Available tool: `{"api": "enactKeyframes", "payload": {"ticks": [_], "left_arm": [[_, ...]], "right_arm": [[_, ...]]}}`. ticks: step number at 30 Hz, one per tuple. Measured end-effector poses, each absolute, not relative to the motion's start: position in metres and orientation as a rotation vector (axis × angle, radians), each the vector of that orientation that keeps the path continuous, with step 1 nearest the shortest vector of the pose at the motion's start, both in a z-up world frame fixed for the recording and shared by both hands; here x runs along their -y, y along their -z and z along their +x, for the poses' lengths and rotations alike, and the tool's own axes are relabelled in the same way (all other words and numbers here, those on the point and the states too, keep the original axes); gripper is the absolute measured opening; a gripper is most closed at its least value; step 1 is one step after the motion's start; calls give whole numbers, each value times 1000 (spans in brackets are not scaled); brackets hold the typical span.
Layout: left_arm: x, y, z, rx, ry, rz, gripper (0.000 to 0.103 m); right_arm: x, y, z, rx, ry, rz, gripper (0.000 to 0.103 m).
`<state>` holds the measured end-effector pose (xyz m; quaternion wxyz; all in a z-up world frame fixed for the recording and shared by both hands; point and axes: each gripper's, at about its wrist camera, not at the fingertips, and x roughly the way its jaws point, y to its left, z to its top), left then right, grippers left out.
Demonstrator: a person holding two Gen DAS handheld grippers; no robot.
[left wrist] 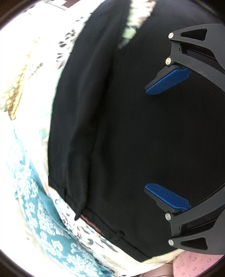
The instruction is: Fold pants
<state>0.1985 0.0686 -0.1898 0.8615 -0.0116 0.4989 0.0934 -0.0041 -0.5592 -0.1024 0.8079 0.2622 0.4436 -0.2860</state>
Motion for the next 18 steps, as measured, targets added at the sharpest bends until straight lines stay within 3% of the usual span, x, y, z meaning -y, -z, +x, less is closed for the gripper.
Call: {"api": "enactKeyframes", "payload": {"ticks": [5, 10, 11, 13, 17, 18], "left_arm": [[-67, 203, 196, -1013, -199, -42, 103], [-65, 206, 193, -987, -208, -32, 103], [-64, 207, 193, -981, -212, -29, 103], [-62, 207, 192, -973, -216, -27, 103], [-63, 207, 190, -965, -216, -29, 103], [-63, 206, 190, -964, -216, -30, 103]], "right_arm": [[625, 104, 103, -971, 599, 570, 97], [678, 147, 161, -1070, 592, 707, 97], [681, 152, 170, -1083, 593, 684, 93], [687, 163, 184, -1118, 578, 645, 76], [690, 178, 191, -1141, 512, 653, 60], [690, 174, 187, -1106, 481, 662, 43]]}}
